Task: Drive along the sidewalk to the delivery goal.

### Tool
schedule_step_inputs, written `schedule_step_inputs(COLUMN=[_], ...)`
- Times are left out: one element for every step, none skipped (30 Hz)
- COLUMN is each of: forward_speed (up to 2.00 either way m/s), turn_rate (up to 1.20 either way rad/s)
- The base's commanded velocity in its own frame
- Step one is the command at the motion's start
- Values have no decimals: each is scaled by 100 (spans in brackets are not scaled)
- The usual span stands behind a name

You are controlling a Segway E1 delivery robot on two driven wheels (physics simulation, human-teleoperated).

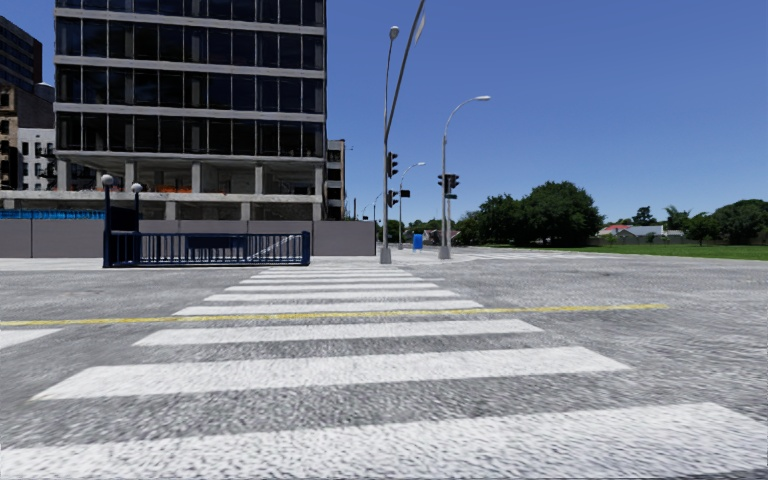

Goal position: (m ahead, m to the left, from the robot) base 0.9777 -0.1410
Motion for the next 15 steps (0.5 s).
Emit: schedule_step_inputs(forward_speed=[144,144,144,144,141,141,127,105,73,73,0,0,0,0,0], turn_rate=[0,0,0,0,0,0,0,0,0,0,0,0,0,0,0])
